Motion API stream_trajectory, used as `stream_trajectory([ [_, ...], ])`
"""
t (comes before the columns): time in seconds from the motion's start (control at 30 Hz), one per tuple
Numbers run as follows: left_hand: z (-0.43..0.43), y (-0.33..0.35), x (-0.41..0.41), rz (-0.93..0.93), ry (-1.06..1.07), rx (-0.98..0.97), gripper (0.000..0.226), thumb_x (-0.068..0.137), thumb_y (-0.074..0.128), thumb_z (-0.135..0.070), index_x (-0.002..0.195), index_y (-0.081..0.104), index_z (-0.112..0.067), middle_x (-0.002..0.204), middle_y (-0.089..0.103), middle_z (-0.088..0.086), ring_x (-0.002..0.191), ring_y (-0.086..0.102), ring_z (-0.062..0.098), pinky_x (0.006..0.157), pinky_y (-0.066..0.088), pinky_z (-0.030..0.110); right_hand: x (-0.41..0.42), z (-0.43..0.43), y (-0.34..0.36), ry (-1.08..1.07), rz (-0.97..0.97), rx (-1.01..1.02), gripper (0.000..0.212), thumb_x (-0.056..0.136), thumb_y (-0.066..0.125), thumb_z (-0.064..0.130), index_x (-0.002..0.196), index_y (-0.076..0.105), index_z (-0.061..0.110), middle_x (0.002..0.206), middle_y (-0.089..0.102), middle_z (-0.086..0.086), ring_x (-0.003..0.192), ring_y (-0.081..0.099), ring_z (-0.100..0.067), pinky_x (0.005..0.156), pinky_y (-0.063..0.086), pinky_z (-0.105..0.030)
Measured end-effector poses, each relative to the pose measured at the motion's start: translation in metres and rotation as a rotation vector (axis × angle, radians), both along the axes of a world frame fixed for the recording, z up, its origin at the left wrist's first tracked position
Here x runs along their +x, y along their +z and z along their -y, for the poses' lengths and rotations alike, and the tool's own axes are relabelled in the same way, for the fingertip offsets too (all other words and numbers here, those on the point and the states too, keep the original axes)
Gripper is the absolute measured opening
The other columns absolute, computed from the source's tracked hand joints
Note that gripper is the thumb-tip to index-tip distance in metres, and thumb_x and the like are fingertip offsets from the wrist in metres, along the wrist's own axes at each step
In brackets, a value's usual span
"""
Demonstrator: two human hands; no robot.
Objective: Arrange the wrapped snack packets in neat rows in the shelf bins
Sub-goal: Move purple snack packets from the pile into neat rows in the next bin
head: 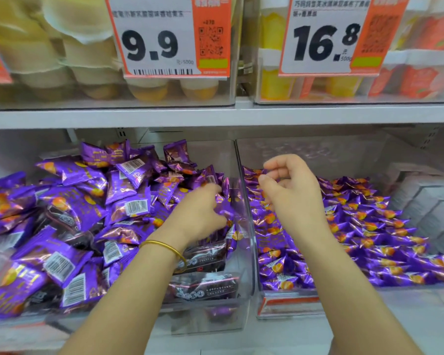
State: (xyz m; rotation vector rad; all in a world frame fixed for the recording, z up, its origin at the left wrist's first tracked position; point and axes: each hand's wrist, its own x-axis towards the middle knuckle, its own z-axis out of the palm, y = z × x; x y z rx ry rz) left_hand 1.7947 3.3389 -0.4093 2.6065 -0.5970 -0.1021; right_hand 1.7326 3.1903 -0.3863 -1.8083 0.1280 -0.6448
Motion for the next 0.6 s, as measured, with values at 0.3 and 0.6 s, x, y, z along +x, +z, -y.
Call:
stream_trajectory([
  [0.3,0.007,-0.022,0.031,0.049,-0.167,0.254,0.092,0.076,0.072,-0.031,0.147,0.018,-0.010,0.147,0.028,0.012,0.133,0.037,0.031,0.104,0.038,0.043,0.000,-0.006,-0.001,0.012,-0.012,0.021,0.020,0.086,0.058,0.006,0.088,0.053,0.025,0.076,0.056,0.004,0.062,0.053,-0.018,0.061,0.046,-0.030],
  [0.6,0.015,0.002,0.035,-0.068,-0.116,0.291,0.106,0.068,0.079,-0.033,0.148,0.010,-0.030,0.143,0.031,0.010,0.093,0.064,0.028,0.079,0.053,0.036,0.002,-0.007,-0.004,0.011,-0.045,0.001,0.018,0.085,0.058,0.006,0.094,0.054,0.021,0.081,0.060,-0.001,0.065,0.055,-0.020,0.063,0.048,-0.033],
])
